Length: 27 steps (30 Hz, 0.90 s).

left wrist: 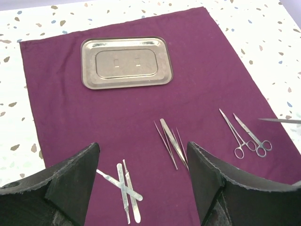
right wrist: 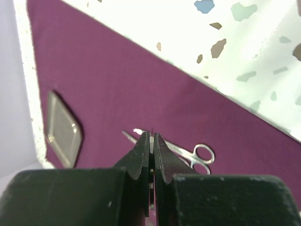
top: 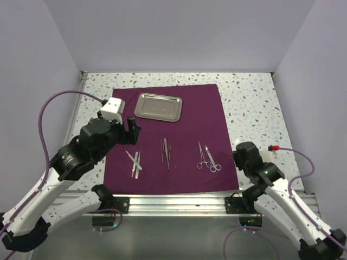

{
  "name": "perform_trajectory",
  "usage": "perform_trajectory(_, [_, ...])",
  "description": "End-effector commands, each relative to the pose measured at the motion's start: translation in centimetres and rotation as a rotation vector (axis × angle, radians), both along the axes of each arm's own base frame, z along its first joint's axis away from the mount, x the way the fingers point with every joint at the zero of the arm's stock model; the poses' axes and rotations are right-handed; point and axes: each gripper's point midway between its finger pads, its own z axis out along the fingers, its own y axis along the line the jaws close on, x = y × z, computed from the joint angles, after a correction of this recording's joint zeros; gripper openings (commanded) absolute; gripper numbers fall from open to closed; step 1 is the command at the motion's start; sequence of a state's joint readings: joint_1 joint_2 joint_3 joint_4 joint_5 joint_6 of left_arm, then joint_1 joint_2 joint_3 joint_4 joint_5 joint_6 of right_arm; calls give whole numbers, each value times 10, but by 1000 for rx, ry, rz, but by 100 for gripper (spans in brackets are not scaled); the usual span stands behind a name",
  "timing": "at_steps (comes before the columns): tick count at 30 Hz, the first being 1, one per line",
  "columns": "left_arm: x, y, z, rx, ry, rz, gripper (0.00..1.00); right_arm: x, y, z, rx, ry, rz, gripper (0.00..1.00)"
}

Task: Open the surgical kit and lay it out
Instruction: Place the medical item in the surgical kit.

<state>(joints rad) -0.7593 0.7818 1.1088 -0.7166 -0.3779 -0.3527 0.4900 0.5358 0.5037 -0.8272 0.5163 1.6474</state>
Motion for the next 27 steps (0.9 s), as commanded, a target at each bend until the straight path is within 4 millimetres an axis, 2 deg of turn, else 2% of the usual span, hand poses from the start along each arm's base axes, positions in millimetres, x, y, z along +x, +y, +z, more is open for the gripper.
perform_trajectory(1, [-10,8,9,0,-4,-10,77,43,7,13,38,-144,-84,0])
perform_trajectory(7, [-22,18,6,7,13,-12,76,73,21,2,66,-205,-92,0])
perform_trajectory(10, [-23,22,4,30,12,-10,76,82,26,5,78,-239,-89,0])
perform_trajectory(14, [-21,19,0,50,19,-19,76,87,29,-4,44,-213,-64,0])
perform_trajectory(17, [-16,15,0,57,16,-24,76,81,35,-16,24,-152,-8,0])
perform_trajectory(23, [-7,6,-4,53,13,-28,76,49,50,-42,-26,26,191,0])
perform_trajectory(25, [-4,2,-6,42,12,-28,76,34,49,-52,-45,94,235,33])
perform_trajectory(27, [0,-2,-6,28,6,-26,76,21,50,-57,-45,144,278,76])
